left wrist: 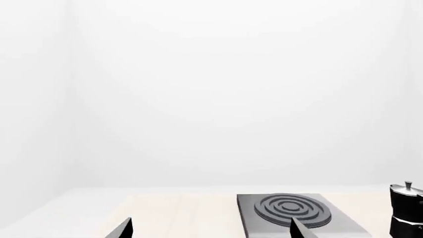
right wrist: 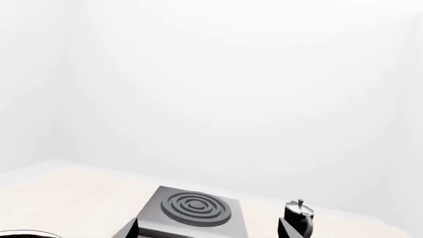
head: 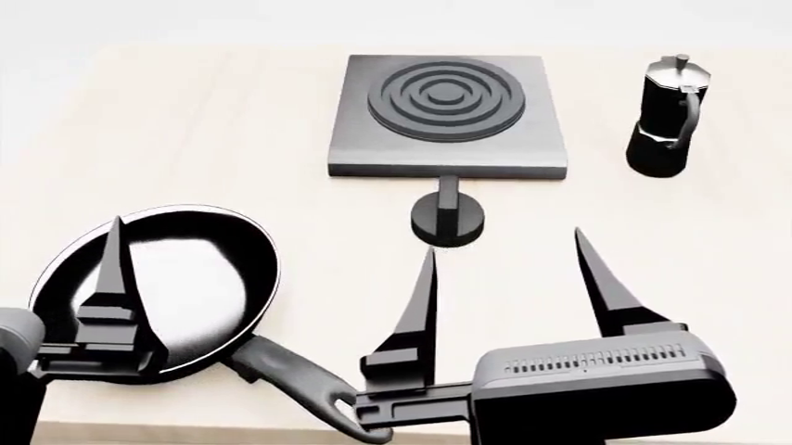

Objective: Turn on the stove.

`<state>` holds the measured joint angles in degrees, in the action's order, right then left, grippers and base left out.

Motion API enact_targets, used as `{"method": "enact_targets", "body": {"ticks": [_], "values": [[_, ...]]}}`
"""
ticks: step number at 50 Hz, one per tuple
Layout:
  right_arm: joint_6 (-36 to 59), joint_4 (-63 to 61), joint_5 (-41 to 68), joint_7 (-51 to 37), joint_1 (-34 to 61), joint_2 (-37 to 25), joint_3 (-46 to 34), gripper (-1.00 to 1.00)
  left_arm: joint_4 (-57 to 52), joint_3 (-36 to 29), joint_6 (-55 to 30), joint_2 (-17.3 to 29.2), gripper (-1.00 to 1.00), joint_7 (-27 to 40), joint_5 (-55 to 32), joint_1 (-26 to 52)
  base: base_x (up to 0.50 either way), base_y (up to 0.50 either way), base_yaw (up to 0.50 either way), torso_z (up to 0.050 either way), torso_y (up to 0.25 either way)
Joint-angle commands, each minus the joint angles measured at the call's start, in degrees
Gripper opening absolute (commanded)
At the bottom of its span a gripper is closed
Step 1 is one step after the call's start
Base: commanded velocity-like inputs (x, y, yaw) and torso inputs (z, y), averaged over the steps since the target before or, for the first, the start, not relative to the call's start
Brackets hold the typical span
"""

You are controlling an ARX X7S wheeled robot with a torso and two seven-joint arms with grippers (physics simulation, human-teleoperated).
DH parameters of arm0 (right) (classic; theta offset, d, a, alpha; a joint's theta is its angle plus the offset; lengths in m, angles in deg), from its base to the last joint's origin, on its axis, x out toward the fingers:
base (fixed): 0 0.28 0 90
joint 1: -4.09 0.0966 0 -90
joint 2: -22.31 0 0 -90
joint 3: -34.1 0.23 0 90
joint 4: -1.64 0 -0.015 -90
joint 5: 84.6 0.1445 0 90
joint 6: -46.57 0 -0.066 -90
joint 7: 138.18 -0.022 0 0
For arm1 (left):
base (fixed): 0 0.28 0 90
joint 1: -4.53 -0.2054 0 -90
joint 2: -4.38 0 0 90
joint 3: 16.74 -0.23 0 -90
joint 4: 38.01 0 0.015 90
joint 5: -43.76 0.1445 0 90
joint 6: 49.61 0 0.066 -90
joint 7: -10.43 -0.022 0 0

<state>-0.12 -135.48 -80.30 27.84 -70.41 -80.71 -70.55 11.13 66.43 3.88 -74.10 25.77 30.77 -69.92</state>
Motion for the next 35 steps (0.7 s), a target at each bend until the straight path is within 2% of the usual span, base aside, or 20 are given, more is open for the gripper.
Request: {"method": "enact_targets", "body": {"ticks": [1,11,35], "values": [[-0.27,0.57,0.75,0.12,-0.03,-0.15,-0.20,1.00,0.20,-0.43,0.32,0.34,1.00,0.38,-0.16,-0.13,0.00,0.00,0.00,0.000,0.000],[0.38,0.55,0.95,-0.08,0.27,-0.44,-0.55,1.00,-0.18,-0.70,-0.15,0.63,1.00,0.76,-0.50,0.01,0.02,0.00,0.00,0.000,0.000],[0.80,0.82,1.42,-0.83,0.74,-0.85,-0.91,1.00,0.18,-1.14,0.20,1.21,1.00,1.56,-0.92,0.33,0.27,0.00,0.00,0.000,0.000]]}}
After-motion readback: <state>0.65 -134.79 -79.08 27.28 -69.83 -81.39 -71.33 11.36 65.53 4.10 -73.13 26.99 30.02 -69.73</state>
